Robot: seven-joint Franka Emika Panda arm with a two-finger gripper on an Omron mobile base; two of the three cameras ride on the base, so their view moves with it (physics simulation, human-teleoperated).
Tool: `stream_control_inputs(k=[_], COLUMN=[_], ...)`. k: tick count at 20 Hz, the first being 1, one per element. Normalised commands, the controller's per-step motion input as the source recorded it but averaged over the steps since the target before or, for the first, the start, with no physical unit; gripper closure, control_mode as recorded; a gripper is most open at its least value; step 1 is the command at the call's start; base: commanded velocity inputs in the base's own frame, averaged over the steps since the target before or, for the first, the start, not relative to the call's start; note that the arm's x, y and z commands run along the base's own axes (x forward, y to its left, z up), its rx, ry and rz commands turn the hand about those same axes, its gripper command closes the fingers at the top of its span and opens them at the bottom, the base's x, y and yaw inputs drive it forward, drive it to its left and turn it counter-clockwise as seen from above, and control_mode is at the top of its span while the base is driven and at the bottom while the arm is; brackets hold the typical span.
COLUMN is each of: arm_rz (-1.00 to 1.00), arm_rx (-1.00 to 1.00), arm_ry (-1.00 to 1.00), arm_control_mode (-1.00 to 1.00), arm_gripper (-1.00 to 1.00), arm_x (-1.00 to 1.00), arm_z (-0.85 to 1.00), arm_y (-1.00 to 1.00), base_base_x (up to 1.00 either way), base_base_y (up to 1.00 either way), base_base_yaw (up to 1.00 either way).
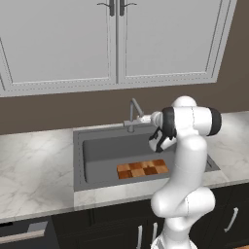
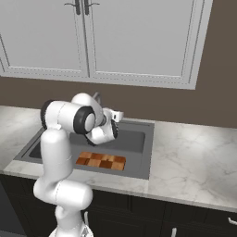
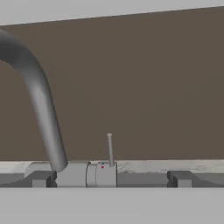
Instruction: Turn on the sink faucet with hot water and rinse the cutting board for ten seconds, then turn off the faucet. Push the cutting board to reach the water if necessary.
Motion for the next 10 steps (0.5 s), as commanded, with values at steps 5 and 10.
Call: stream_control_inputs(k=[5, 10], arm_rz=[0.0, 0.0], arm_rx=[0.03, 0.02], arm_ry=[-0.02, -0.03], arm_control_mode=[-1.0, -1.0], arm_gripper=[-1.0, -1.0], arm_x=[0.15, 0.12], arm_z=[-0.08, -0.12], arm_y=[-0.08, -0.08], base_base_x=[0.0, 0.0], base_base_y=[0.0, 0.0], base_base_yaw=[0.0, 0.0])
